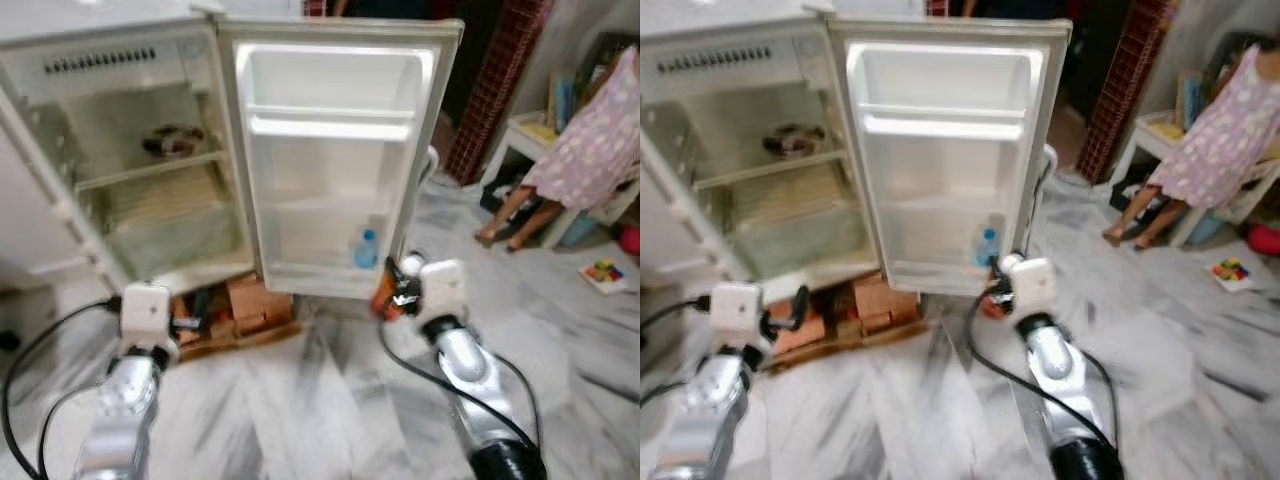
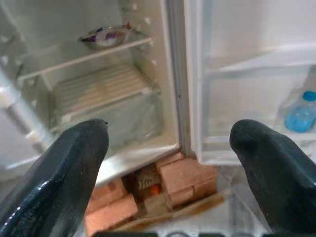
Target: Restocking fridge
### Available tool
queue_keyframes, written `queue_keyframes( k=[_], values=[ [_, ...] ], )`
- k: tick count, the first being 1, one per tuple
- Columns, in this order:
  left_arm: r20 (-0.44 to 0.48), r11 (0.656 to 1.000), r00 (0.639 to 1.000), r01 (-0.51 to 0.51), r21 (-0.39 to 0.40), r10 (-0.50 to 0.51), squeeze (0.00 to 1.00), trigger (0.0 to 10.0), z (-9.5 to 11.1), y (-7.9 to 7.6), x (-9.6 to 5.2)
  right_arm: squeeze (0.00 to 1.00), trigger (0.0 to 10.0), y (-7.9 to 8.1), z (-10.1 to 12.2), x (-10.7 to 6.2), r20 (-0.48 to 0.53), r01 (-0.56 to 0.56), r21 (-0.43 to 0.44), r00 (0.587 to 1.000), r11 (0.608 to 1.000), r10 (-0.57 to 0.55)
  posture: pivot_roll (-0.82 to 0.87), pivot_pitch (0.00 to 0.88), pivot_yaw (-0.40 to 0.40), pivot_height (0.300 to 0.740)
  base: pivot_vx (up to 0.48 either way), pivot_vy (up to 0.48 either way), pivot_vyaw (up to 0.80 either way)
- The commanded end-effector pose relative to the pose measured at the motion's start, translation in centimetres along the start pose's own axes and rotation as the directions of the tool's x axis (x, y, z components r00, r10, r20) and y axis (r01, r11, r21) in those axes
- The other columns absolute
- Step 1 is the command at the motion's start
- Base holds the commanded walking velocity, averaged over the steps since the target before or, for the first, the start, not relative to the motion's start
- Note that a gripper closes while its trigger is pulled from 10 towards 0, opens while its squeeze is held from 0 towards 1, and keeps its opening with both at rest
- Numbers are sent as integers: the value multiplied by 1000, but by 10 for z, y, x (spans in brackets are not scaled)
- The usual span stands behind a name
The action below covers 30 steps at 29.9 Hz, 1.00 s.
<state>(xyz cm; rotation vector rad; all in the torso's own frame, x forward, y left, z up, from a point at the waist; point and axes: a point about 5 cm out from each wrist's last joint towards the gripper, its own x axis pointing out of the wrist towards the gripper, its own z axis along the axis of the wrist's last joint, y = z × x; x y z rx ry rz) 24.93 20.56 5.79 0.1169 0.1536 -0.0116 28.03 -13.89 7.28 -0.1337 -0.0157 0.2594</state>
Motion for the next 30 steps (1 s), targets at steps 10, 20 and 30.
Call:
queue_keyframes(
  k=[10,20,30],
  values=[
    [3,1000,1000,29,3,-29,0,10000,0,-16,2,0,10000,-10,8,1,40,11,-26,999,1000,-10,13,0,-27,740,438,0,581],
    [0,999,1000,29,22,-29,0,10000,0,-15,6,0,10000,-11,7,1,30,21,-8,999,1000,-21,8,0,-25,740,408,0,80],
    [1,998,999,51,-40,-51,0,10000,-1,-25,6,0,10000,-12,5,2,18,24,-13,1000,1000,-24,7,0,-28,740,285,-112,0]
  ],
)
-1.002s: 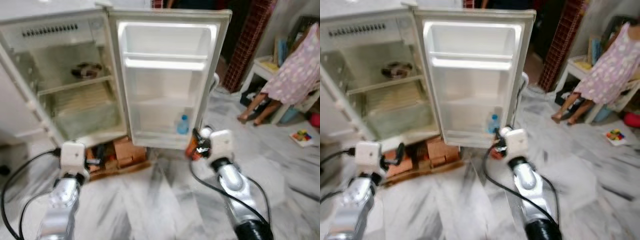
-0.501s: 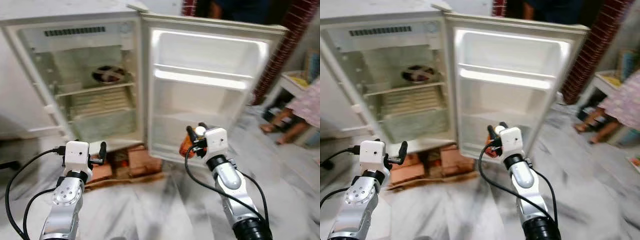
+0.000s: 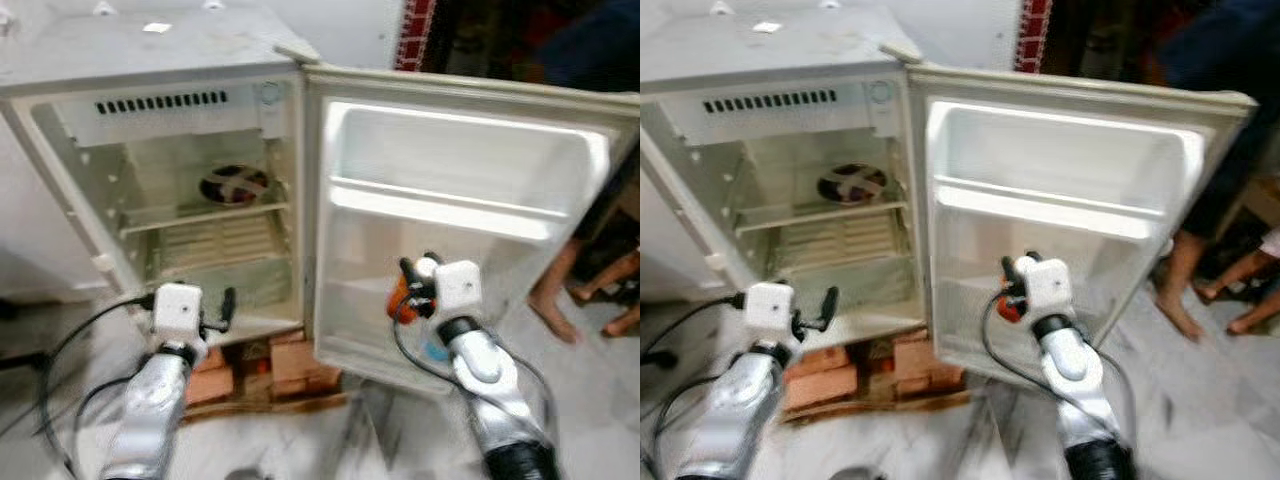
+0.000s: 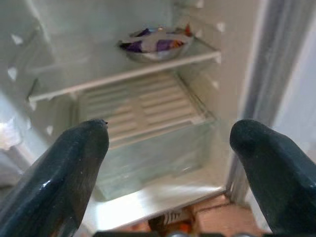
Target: Restocking fridge
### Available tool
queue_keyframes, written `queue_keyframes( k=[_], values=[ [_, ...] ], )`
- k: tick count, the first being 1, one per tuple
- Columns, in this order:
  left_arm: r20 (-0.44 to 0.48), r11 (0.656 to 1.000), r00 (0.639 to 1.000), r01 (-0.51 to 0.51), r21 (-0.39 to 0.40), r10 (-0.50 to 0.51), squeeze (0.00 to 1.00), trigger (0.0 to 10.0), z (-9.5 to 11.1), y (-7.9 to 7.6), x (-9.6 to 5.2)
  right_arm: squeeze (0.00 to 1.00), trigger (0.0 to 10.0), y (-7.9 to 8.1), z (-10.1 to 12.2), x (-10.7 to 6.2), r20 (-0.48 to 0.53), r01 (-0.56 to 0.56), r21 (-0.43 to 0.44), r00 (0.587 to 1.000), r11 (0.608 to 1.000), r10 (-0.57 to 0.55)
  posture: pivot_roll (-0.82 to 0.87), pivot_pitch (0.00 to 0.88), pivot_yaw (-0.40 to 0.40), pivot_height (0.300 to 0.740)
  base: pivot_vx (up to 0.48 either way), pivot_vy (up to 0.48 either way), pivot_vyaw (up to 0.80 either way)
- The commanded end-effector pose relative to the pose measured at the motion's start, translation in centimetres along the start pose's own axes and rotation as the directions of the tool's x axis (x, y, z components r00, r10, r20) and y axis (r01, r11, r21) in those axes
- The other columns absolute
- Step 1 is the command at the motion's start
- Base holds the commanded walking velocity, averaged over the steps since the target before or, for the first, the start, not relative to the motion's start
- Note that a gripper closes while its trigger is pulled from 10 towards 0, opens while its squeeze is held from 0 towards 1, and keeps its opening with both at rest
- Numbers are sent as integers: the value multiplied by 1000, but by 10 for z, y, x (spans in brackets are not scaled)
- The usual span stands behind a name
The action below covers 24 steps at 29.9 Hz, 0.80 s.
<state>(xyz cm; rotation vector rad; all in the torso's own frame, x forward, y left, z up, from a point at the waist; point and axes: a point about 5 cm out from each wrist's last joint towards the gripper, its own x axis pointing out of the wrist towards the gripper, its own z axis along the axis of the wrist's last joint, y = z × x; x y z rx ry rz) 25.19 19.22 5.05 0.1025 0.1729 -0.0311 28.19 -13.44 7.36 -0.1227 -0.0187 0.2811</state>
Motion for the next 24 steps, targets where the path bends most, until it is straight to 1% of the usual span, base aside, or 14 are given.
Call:
queue_keyframes(
  k=[1,2,13,18,23,24],
  values=[
    [19,999,999,32,-22,-32,0,10000,4,-11,2,0,10000,-16,3,-1,12,45,-24,999,999,-45,8,0,-28,740,0,0,0],
    [16,999,999,34,-7,-33,0,10000,4,-12,2,0,10000,-16,3,-1,9,42,-21,999,999,-42,9,0,-29,740,0,0,0],
    [14,999,999,51,-2,-51,0,10000,2,-14,-2,0,10000,-10,-1,-2,-18,-4,17,1000,1000,4,11,0,-31,740,0,0,0],
    [19,999,999,51,3,-51,0,10000,2,-14,-1,0,10000,-1,-7,-3,-52,-74,55,996,996,77,10,0,-29,740,0,-441,0],
    [18,999,998,53,4,-53,0,10000,3,-14,-1,0,10000,2,-10,-6,-71,-95,56,993,994,99,9,0,-27,740,0,-480,0],
    [22,999,998,53,-12,-53,0,10000,3,-14,-1,0,10000,3,-11,-6,-75,-95,57,992,994,99,9,0,-26,740,0,0,0]
  ],
)
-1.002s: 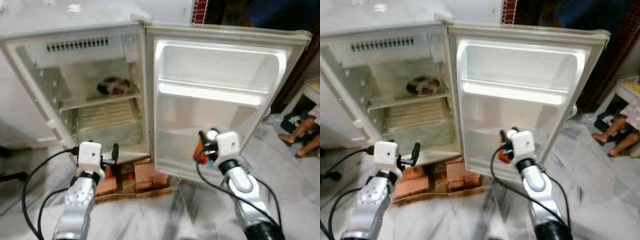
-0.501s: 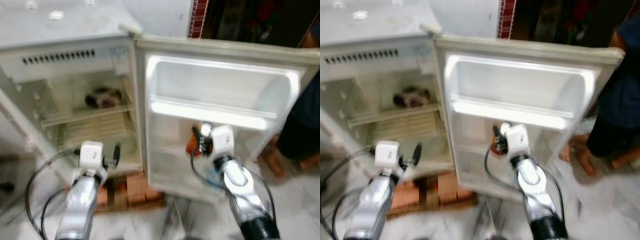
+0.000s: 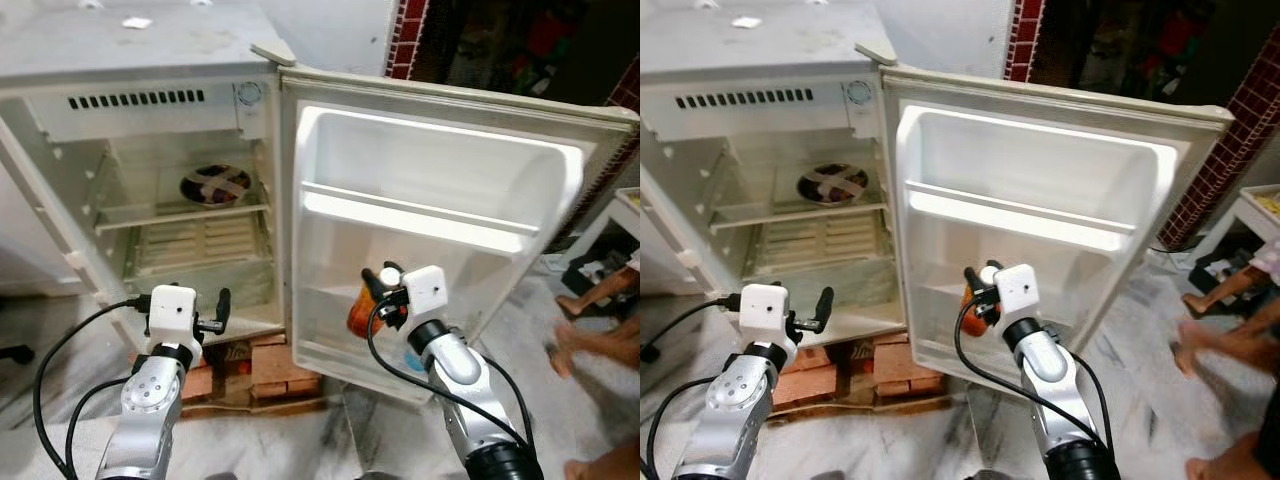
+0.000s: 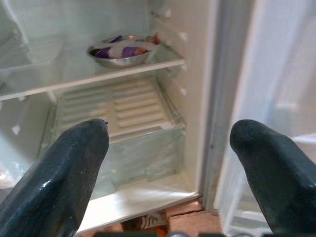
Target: Restocking fridge
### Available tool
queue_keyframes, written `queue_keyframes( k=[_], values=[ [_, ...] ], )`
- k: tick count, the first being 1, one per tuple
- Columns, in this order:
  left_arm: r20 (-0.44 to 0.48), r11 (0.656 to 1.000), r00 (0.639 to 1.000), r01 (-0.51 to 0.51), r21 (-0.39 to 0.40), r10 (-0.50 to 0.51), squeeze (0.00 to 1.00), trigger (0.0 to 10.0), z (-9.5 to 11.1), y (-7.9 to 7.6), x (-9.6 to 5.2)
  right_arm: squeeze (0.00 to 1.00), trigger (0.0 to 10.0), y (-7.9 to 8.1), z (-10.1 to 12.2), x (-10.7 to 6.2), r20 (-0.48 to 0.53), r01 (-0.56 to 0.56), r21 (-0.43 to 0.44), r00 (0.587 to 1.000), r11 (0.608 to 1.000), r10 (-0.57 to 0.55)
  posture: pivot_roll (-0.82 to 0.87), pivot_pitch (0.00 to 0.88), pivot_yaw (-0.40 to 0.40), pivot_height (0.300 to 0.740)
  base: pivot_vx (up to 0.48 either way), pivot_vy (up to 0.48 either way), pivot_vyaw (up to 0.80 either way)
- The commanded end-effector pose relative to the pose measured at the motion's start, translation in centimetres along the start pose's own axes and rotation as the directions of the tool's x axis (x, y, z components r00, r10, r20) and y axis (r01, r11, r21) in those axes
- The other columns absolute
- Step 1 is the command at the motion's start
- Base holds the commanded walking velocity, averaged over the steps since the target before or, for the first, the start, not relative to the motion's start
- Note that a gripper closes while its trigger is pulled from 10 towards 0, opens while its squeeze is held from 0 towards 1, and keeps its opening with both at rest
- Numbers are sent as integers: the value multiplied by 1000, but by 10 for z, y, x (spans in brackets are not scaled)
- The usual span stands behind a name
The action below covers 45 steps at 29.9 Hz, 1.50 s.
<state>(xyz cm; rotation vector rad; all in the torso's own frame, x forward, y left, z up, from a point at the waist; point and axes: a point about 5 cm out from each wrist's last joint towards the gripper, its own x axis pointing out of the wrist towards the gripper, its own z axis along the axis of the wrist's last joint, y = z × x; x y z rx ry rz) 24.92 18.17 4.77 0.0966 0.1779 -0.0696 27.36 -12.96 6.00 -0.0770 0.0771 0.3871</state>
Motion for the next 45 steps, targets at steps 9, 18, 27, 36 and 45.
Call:
queue_keyframes(
  k=[9,18,27,36,45],
  values=[
    [16,1000,1000,6,-5,-6,0,10000,4,-1,2,0,10000,-6,1,-1,-5,9,1,1000,1000,-9,11,0,-24,740,0,0,0],
    [21,1000,1000,0,-2,0,0,10000,8,1,4,0,10000,1,3,0,18,-86,80,996,993,85,20,0,-20,740,0,0,0],
    [0,1000,1000,-13,25,13,0,10000,2,8,-6,0,10000,-2,9,1,64,-51,67,997,996,47,16,0,-14,740,0,0,0],
    [-39,999,999,-16,51,18,0,10000,-9,13,-17,0,10000,-1,5,-3,64,-43,77,997,996,38,25,0,-22,740,0,0,0],
    [-27,999,1000,-15,40,16,0,10000,-5,7,-12,0,10000,1,6,0,67,-47,73,997,996,42,28,0,-23,711,0,0,0]
  ],
)
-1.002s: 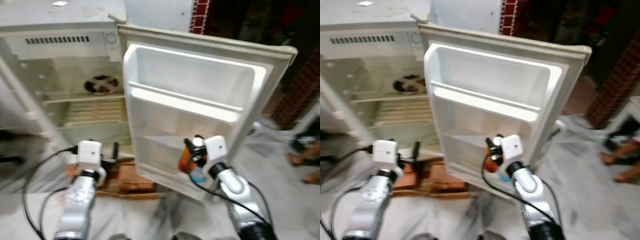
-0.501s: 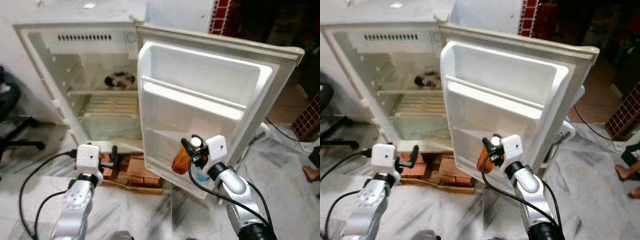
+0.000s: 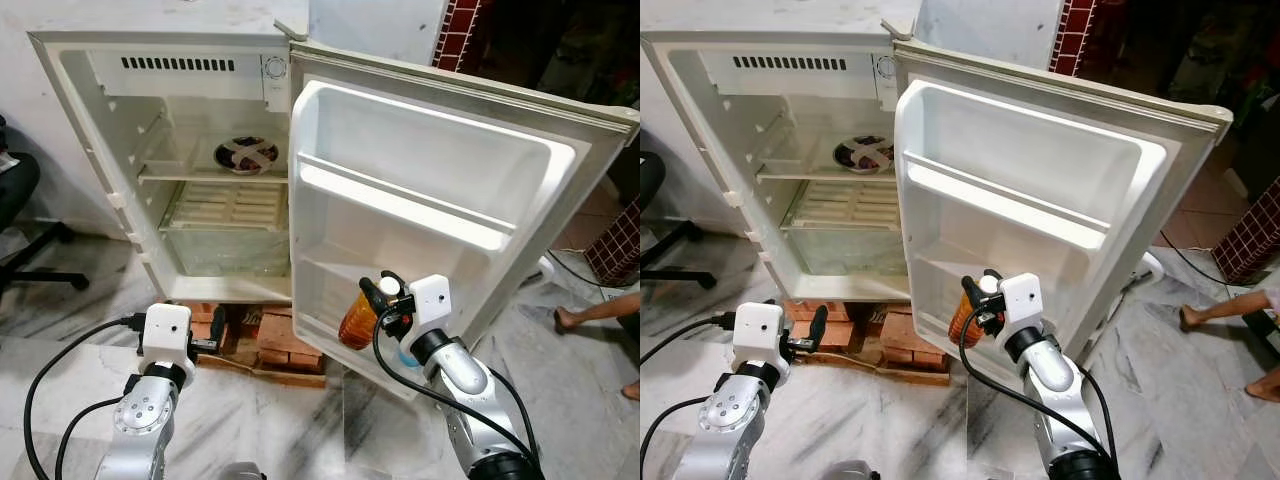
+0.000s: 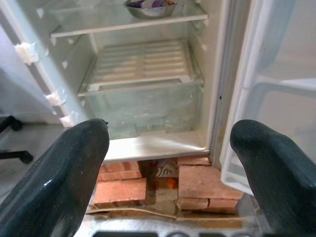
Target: Restocking fridge
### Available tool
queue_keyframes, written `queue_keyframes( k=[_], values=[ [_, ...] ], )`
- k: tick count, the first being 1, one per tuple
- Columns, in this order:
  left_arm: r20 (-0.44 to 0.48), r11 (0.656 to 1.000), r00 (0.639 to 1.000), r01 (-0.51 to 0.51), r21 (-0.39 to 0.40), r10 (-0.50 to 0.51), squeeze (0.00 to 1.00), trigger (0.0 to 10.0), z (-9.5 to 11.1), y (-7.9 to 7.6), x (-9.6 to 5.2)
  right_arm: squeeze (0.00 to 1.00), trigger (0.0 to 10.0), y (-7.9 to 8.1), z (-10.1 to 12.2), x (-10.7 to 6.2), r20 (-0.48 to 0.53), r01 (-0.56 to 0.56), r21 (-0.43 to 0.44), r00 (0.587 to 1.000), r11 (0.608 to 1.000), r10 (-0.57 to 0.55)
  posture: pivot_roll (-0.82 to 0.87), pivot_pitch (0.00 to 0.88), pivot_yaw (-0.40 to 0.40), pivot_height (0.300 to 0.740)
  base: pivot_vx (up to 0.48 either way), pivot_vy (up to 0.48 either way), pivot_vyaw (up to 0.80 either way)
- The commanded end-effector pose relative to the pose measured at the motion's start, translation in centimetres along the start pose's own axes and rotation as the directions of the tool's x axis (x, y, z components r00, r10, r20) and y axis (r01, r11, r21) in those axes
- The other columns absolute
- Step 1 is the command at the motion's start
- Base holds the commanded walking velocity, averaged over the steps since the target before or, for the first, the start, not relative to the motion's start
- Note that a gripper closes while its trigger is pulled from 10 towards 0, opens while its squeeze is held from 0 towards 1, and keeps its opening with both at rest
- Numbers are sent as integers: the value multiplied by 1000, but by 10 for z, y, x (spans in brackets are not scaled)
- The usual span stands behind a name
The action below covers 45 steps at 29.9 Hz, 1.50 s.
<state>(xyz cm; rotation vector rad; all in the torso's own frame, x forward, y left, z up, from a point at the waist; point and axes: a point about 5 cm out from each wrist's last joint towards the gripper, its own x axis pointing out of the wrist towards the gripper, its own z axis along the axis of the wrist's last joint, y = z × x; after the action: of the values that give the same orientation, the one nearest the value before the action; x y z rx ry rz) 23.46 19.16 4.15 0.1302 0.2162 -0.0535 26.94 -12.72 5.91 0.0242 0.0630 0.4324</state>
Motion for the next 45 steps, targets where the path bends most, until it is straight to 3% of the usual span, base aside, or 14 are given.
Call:
queue_keyframes(
  k=[1,25,45],
  values=[
    [13,1000,1000,1,9,-1,0,10000,5,-1,2,0,10000,-2,7,3,31,2,-20,1000,1000,-2,28,0,-23,711,0,0,0],
    [21,1000,1000,7,13,-7,0,10000,9,-2,5,0,10000,-2,4,3,29,5,-24,1000,1000,-4,27,3,-18,623,0,0,0],
    [44,1000,999,0,3,0,0,10000,12,1,8,0,10000,-3,5,7,36,15,-36,999,999,-14,26,0,-19,623,0,0,0]
  ],
)
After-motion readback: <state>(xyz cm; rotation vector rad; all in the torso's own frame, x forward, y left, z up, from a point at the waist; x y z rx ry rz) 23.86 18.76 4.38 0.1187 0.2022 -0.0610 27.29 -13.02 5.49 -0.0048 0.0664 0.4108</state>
